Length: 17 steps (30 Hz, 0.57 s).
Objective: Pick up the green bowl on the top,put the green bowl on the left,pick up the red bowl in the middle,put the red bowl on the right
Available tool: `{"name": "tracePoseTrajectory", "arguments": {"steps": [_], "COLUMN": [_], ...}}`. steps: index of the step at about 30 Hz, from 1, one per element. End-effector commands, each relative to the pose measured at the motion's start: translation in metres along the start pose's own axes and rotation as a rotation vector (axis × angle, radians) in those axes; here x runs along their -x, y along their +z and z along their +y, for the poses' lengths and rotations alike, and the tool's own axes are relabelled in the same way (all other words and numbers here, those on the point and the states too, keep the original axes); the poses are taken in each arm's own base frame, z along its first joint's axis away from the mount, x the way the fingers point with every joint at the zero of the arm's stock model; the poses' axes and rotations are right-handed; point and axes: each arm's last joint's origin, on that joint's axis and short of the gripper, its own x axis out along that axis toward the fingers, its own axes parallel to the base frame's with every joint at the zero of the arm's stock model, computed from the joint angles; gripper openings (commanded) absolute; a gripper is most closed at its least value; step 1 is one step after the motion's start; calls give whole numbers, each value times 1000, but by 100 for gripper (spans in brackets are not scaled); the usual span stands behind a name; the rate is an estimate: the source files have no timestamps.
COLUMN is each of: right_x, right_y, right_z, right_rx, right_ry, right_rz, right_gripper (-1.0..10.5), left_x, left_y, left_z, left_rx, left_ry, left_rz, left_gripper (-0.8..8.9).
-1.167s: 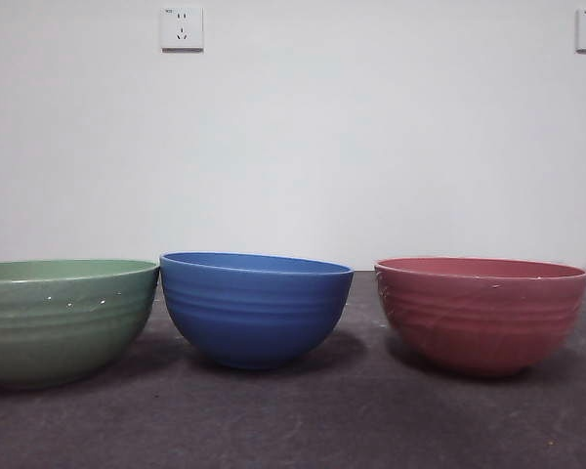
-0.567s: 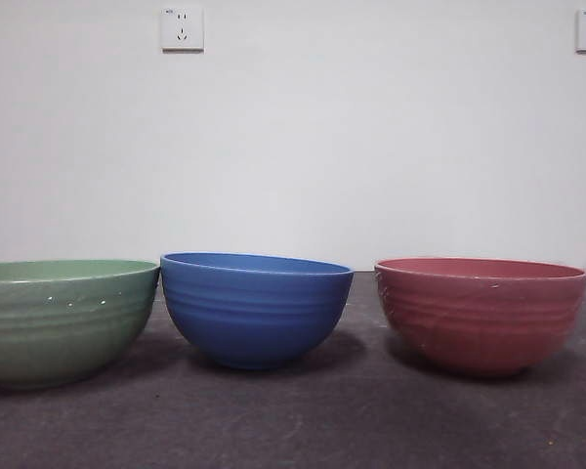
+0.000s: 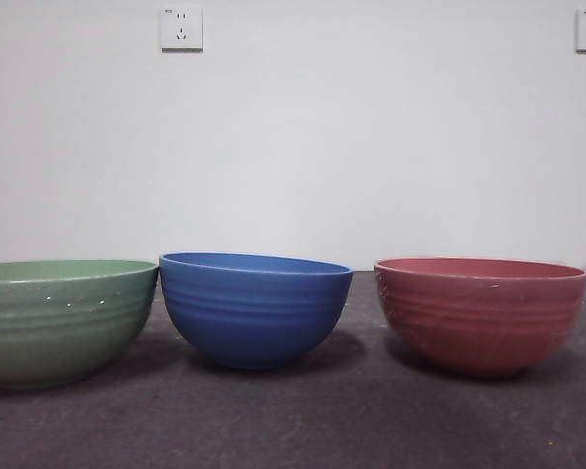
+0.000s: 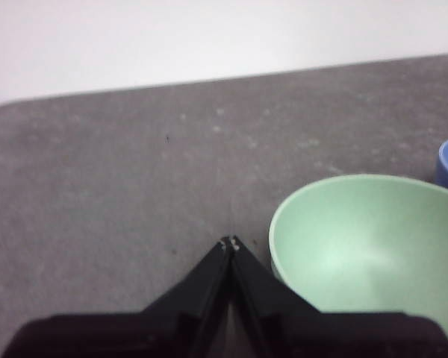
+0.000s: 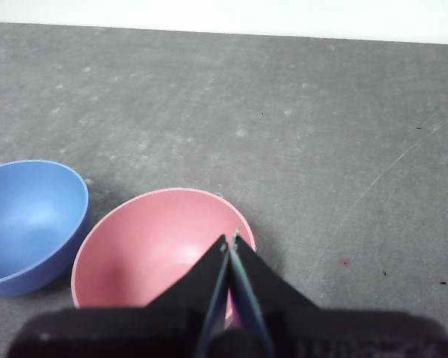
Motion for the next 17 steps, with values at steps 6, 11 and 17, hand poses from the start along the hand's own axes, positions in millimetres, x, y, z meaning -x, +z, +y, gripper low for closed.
{"name": "tracePoseTrajectory", "arguments": {"steps": [6,11,17], "right_x": [-1,-1,-1], "right_y": [-2,-2,-2], "right_z": [0,0,0], "right_rx": [-10,-10,-10], "right_ry": [1,2,1], "right_rz": [1,0,1], "right_gripper": [2,2,2], "left_x": [-3,-3,-3], "left_y": [-8,-8,-8], "left_z": [0,0,0], "left_rx": [31,31,31], "left_ry": [5,5,5], "left_rz": [6,5,5], "left_gripper": [-4,-4,-4]}}
